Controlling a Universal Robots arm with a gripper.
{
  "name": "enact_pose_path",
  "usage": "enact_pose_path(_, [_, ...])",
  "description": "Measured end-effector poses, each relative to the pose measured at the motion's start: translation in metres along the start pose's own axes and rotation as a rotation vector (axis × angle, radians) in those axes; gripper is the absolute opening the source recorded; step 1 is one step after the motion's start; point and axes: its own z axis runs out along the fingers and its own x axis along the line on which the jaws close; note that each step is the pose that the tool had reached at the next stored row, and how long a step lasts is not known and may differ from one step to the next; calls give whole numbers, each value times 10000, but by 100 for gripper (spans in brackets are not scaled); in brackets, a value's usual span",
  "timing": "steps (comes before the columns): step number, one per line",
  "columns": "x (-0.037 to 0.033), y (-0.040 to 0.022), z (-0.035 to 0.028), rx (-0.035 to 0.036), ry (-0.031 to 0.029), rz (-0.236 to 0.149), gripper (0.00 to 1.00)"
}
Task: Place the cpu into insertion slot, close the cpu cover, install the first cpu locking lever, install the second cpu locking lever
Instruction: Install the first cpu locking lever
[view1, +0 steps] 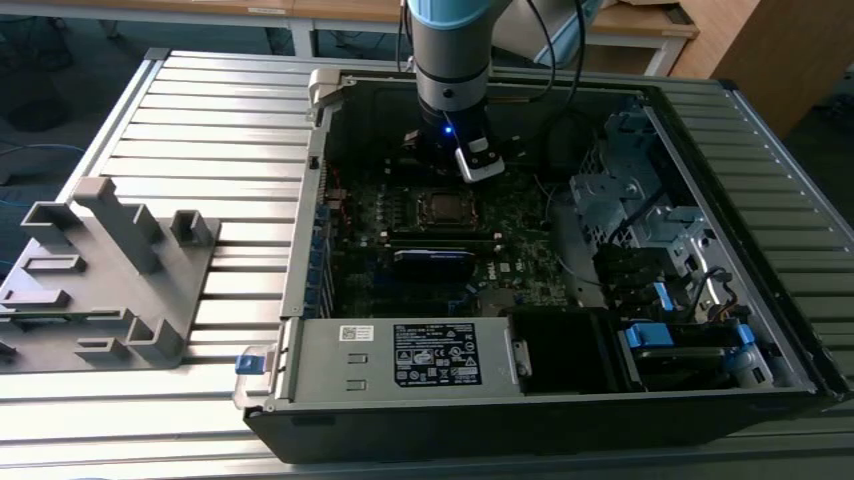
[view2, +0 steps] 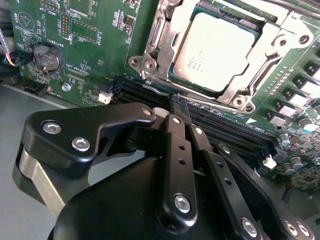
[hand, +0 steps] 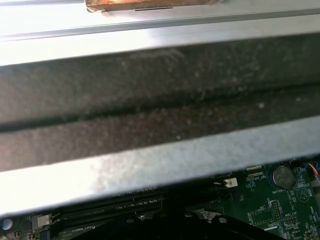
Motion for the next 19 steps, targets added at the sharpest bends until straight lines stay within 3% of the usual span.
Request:
enact_pose_path(17, [-4,-4,-27,-2,-5,0,11])
enact_pose_path(19, [-4,-5,-28,-14,-74,-14,11])
